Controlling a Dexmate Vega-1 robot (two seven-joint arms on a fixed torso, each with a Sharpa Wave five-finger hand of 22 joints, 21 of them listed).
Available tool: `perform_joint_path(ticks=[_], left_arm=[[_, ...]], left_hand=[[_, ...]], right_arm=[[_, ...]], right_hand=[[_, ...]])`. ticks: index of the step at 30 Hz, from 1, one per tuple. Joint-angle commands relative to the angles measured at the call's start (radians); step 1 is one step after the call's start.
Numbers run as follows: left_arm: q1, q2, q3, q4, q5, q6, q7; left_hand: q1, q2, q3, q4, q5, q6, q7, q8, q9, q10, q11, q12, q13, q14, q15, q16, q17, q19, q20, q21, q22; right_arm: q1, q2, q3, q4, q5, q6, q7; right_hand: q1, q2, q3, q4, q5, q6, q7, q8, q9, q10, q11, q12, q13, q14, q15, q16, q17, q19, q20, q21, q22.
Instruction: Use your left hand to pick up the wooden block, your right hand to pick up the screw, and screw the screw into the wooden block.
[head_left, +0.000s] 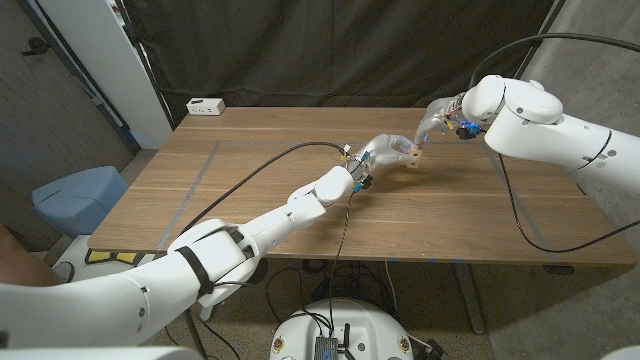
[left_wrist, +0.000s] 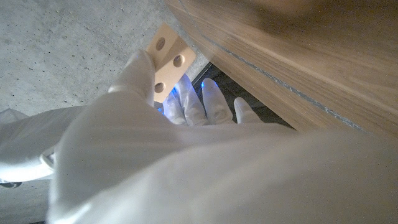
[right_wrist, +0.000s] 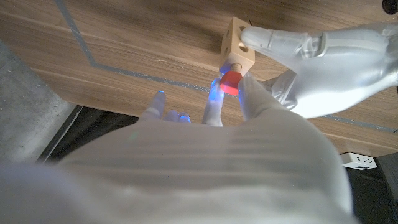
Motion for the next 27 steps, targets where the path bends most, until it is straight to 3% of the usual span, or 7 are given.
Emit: perform_joint_path(ticks=[1, 27], left_arm=[[0.002, 0.002, 0.001, -0.005, 0.002, 0.001, -0.001], [0.008, 0.008, 0.000, -0.024, 0.004, 0.007, -0.004]], left_hand=[[-0.002, 0.009, 0.017, 0.005, 0.008, 0.209, -0.079, -0.003, 0.006, 0.091, -0.085, 0.061, 0.004, 0.006, -0.104, -0.001, 0.003, 0.004, -0.004, 0.000, 0.003], [-0.013, 0.017, 0.014, 0.011, 0.013, 0.192, -0.077, -0.011, 0.007, 0.077, -0.084, 0.054, 0.002, -0.003, -0.099, 0.005, 0.015, 0.005, 0.001, 0.000, 0.003]], right_arm=[[-0.003, 0.000, -0.004, -0.004, -0.004, -0.006, -0.006], [0.028, 0.009, -0.064, -0.015, -0.070, -0.050, 0.012]], right_hand=[[0.014, 0.002, 0.003, 0.000, 0.002, 0.017, -0.002, 0.010, 0.000, 0.011, -0.002, 0.008, 0.002, 0.010, 0.000, 0.010, 0.000, 0.005, -0.010, 0.008, 0.004], [0.028, 0.019, -0.010, 0.006, -0.002, 0.097, -0.025, 0.035, -0.014, 0.089, -0.036, 0.024, 0.000, 0.059, -0.033, 0.021, 0.000, 0.030, -0.041, 0.009, 0.003]])
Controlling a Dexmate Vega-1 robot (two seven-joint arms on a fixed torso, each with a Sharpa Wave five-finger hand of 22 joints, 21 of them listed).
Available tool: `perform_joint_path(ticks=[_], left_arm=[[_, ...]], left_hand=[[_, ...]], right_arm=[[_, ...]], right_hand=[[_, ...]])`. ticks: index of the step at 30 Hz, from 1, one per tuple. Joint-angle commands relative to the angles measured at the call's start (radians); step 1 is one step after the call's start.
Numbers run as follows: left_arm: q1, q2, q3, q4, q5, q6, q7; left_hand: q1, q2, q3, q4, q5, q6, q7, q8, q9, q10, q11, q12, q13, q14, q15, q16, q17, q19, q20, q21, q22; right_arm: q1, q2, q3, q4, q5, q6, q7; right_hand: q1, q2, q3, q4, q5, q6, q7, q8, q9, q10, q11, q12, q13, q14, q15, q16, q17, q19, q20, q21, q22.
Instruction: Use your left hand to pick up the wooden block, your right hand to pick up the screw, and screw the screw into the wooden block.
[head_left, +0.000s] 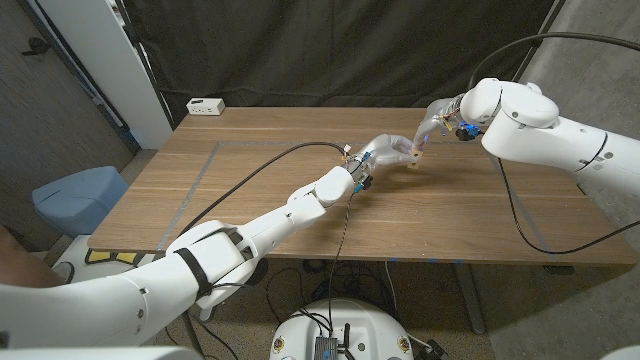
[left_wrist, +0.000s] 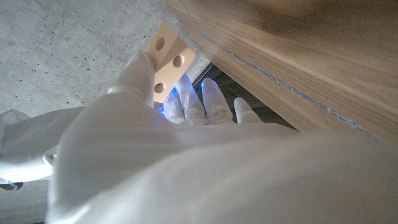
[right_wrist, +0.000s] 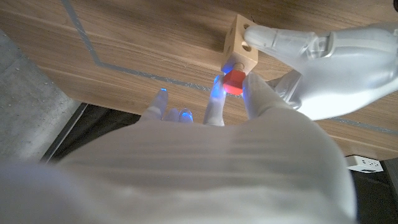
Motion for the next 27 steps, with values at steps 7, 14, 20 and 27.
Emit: perform_joint_path(ticks=[7, 14, 20, 27], left_arm=[[0.000, -0.001, 0.000, 0.000, -0.001, 0.002, -0.006], [-0.002, -0.001, 0.001, 0.003, -0.003, -0.001, -0.012], [-0.001, -0.002, 0.000, 0.005, -0.005, -0.004, -0.015], [-0.001, -0.001, 0.000, 0.004, -0.006, -0.005, -0.018]], left_hand=[[0.006, 0.015, 0.003, 0.010, 0.005, 0.188, -0.075, 0.000, 0.002, 0.079, -0.079, 0.053, 0.003, -0.004, -0.099, 0.008, 0.007, 0.005, 0.002, 0.000, 0.003], [0.006, 0.023, 0.000, 0.011, 0.010, 0.166, -0.074, -0.010, 0.003, 0.067, -0.079, 0.049, 0.002, -0.009, -0.095, 0.011, 0.013, 0.005, 0.005, 0.000, 0.003], [0.006, 0.033, -0.001, 0.013, 0.015, 0.153, -0.072, -0.015, 0.004, 0.055, -0.079, 0.046, 0.005, -0.016, -0.092, 0.012, 0.018, 0.005, 0.008, 0.000, 0.003], [0.000, 0.043, -0.006, 0.017, 0.025, 0.130, -0.069, -0.025, 0.006, 0.036, -0.078, 0.042, 0.009, -0.023, -0.087, 0.015, 0.025, 0.004, 0.014, 0.000, 0.004]], right_arm=[[0.023, 0.013, -0.042, 0.004, -0.047, -0.030, 0.019], [0.026, 0.021, -0.048, 0.011, -0.054, -0.035, 0.015], [0.034, 0.024, -0.059, 0.015, -0.061, -0.037, 0.018], [0.047, 0.028, -0.078, 0.017, -0.079, -0.049, 0.027]], right_hand=[[0.010, 0.004, -0.009, 0.003, -0.003, 0.030, -0.006, 0.012, -0.003, 0.031, -0.006, 0.009, 0.002, 0.023, -0.008, 0.010, 0.000, 0.012, -0.015, 0.005, 0.003], [0.003, 0.010, -0.016, 0.010, -0.005, 0.049, -0.009, 0.017, -0.006, 0.052, -0.010, 0.013, 0.002, 0.035, -0.012, 0.012, 0.001, 0.016, -0.018, 0.004, 0.003], [-0.009, 0.017, -0.024, 0.018, -0.008, 0.064, -0.008, 0.020, -0.009, 0.071, -0.012, 0.016, 0.001, 0.048, -0.017, 0.015, 0.002, 0.023, -0.018, 0.005, 0.003], [-0.023, 0.029, -0.032, 0.027, -0.010, 0.088, -0.003, 0.026, -0.014, 0.087, -0.017, 0.018, 0.001, 0.060, -0.026, 0.018, 0.004, 0.031, -0.022, 0.005, 0.003]])
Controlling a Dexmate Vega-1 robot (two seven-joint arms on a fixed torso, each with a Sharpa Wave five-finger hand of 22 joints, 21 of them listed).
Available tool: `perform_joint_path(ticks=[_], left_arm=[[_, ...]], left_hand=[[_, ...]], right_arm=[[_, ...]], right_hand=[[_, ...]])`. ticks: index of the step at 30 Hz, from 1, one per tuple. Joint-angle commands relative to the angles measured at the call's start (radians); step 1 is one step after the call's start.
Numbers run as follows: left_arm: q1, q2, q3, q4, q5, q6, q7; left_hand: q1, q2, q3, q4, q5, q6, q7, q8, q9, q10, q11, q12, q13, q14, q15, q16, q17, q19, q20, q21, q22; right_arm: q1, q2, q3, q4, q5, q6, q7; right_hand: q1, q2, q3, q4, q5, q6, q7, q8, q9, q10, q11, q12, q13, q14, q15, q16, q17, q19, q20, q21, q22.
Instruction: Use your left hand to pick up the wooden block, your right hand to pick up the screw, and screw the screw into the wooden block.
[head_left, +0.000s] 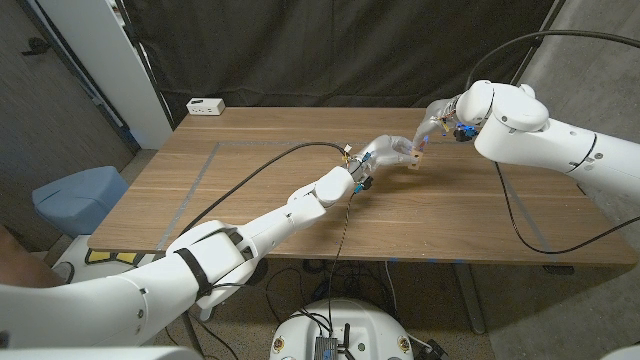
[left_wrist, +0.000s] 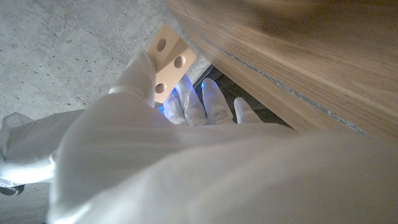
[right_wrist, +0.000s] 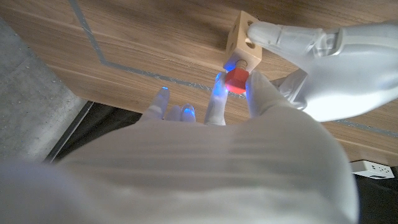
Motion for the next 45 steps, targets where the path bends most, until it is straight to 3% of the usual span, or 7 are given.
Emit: perform_joint_path(ticks=[1, 12, 28, 45], left_arm=[[-0.001, 0.000, 0.000, 0.002, -0.004, -0.005, -0.006], [-0.002, 0.000, 0.000, 0.004, -0.004, -0.008, -0.009], [-0.002, 0.004, 0.000, -0.003, -0.004, -0.005, -0.014], [0.015, 0.016, -0.001, -0.043, 0.000, 0.014, -0.013]], left_hand=[[-0.003, 0.026, 0.001, 0.010, 0.011, 0.130, -0.068, -0.009, 0.006, 0.049, -0.063, 0.042, 0.010, -0.011, -0.093, 0.008, 0.007, 0.004, 0.013, 0.000, 0.001], [-0.006, 0.032, -0.004, 0.010, 0.021, 0.120, -0.067, -0.013, 0.008, 0.041, -0.063, 0.041, 0.013, -0.015, -0.089, 0.010, 0.011, 0.003, 0.015, 0.000, 0.001], [-0.011, 0.047, -0.004, 0.012, 0.039, 0.099, -0.060, -0.022, 0.011, 0.022, -0.061, 0.040, 0.020, -0.022, -0.081, 0.008, 0.013, 0.003, 0.024, 0.001, 0.002], [-0.015, 0.050, -0.005, 0.008, 0.054, 0.102, -0.058, -0.022, 0.013, 0.024, -0.060, 0.045, 0.023, -0.019, -0.081, 0.006, 0.011, 0.005, 0.024, 0.002, 0.002]], right_arm=[[0.021, 0.009, -0.030, 0.007, -0.028, -0.019, 0.012], [0.052, 0.014, -0.076, 0.005, -0.064, -0.048, 0.041], [0.101, 0.023, -0.149, 0.007, -0.139, -0.079, 0.096], [0.102, 0.032, -0.178, 0.000, -0.198, -0.120, 0.090]], right_hand=[[-0.005, 0.012, -0.007, 0.006, -0.004, 0.026, -0.002, 0.007, -0.001, 0.017, -0.003, 0.008, 0.001, 0.014, -0.003, 0.007, 0.002, 0.014, -0.004, 0.005, 0.003], [-0.020, 0.025, -0.018, 0.012, -0.006, 0.057, -0.004, 0.011, -0.009, 0.045, -0.012, 0.012, 0.000, 0.037, -0.017, 0.012, 0.002, 0.025, -0.004, 0.005, 0.003], [-0.073, 0.038, -0.050, 0.031, -0.016, 0.165, -0.017, 0.021, -0.034, 0.097, -0.041, 0.015, -0.002, 0.075, -0.054, 0.016, 0.003, 0.041, -0.013, 0.003, 0.003], [-0.118, 0.044, -0.079, 0.042, -0.018, 0.243, -0.024, 0.018, -0.050, 0.148, -0.059, 0.018, -0.003, 0.119, -0.075, 0.023, 0.003, 0.067, -0.017, 0.006, 0.003]])
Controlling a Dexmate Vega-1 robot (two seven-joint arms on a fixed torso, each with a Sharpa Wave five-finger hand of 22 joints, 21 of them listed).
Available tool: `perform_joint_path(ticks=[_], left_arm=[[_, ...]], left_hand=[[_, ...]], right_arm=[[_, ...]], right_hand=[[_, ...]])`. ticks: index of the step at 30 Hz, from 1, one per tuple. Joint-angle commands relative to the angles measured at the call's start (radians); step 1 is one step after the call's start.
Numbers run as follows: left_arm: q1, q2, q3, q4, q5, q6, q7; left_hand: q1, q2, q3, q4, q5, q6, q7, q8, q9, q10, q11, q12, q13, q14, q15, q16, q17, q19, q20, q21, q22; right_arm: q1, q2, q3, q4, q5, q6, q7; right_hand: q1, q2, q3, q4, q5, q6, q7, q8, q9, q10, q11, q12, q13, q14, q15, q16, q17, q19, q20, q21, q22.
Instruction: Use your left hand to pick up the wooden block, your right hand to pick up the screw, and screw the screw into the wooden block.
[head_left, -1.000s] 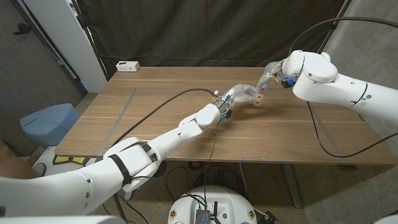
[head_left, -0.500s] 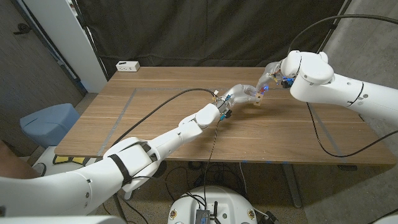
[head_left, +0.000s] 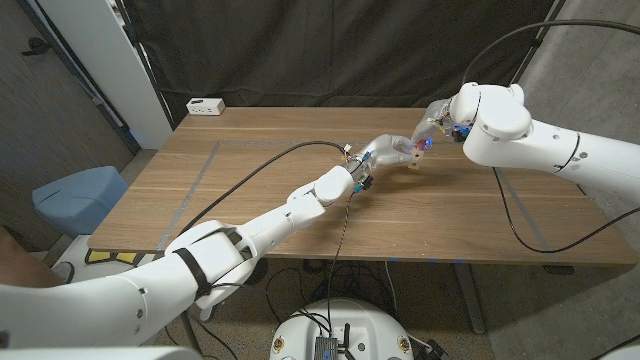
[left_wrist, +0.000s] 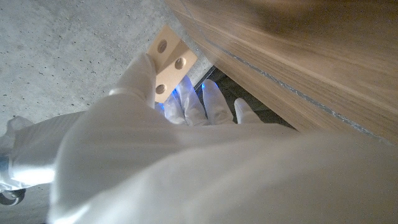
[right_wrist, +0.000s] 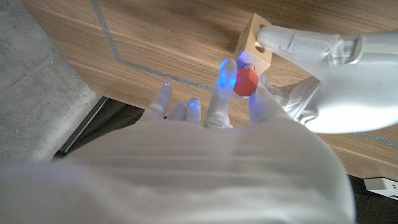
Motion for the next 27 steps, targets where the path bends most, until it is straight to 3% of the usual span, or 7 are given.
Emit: perform_joint_path(ticks=[1, 8, 20, 27], left_arm=[[0.014, 0.009, 0.000, -0.029, 0.004, 0.017, -0.001], [0.020, 0.012, -0.001, -0.042, 0.006, 0.024, 0.004], [0.013, 0.005, -0.001, -0.025, 0.006, 0.016, 0.004], [0.005, -0.003, 0.000, -0.003, 0.004, 0.007, 0.002]], left_hand=[[0.001, 0.035, 0.002, 0.000, 0.010, 0.106, -0.058, 0.010, 0.002, 0.051, -0.044, 0.045, 0.022, 0.005, -0.084, 0.000, 0.001, 0.002, 0.005, 0.002, 0.002], [-0.002, 0.043, 0.005, 0.002, 0.016, 0.096, -0.056, 0.006, 0.003, 0.041, -0.041, 0.043, 0.022, 0.003, -0.079, -0.002, 0.002, 0.001, 0.011, 0.002, 0.002], [-0.005, 0.039, 0.001, -0.002, 0.022, 0.107, -0.057, 0.010, 0.004, 0.051, -0.044, 0.048, 0.022, 0.006, -0.083, -0.002, 0.000, 0.001, 0.007, 0.002, 0.002], [-0.005, 0.038, -0.001, -0.004, 0.025, 0.108, -0.060, 0.010, 0.004, 0.054, -0.044, 0.049, 0.021, 0.007, -0.083, -0.002, 0.000, 0.002, 0.006, 0.002, 0.002]], right_arm=[[0.008, 0.010, -0.033, -0.003, -0.054, -0.042, -0.002], [0.026, 0.015, -0.065, -0.002, -0.084, -0.068, 0.000], [0.059, 0.016, -0.105, 0.003, -0.100, -0.086, 0.021], [0.080, 0.016, -0.122, 0.009, -0.098, -0.081, 0.042]], right_hand=[[-0.022, -0.002, -0.015, 0.003, -0.005, 0.030, -0.001, -0.002, -0.001, 0.025, -0.005, 0.008, 0.001, 0.024, -0.003, 0.010, 0.003, 0.018, 0.002, 0.006, 0.003], [-0.045, -0.008, -0.033, 0.004, -0.002, 0.073, 0.001, -0.006, -0.005, 0.057, -0.002, 0.011, 0.001, 0.052, -0.007, 0.013, 0.002, 0.041, 0.002, 0.009, 0.003], [-0.083, -0.038, -0.063, 0.010, -0.001, 0.080, 0.002, -0.020, -0.008, 0.067, 0.003, 0.006, 0.000, 0.061, -0.005, 0.008, 0.001, 0.048, 0.004, 0.006, 0.003], [-0.140, -0.070, -0.101, 0.024, 0.008, 0.048, 0.005, -0.054, -0.008, 0.054, 0.007, -0.010, 0.000, 0.056, 0.014, -0.003, 0.002, 0.039, 0.007, -0.001, 0.004]])
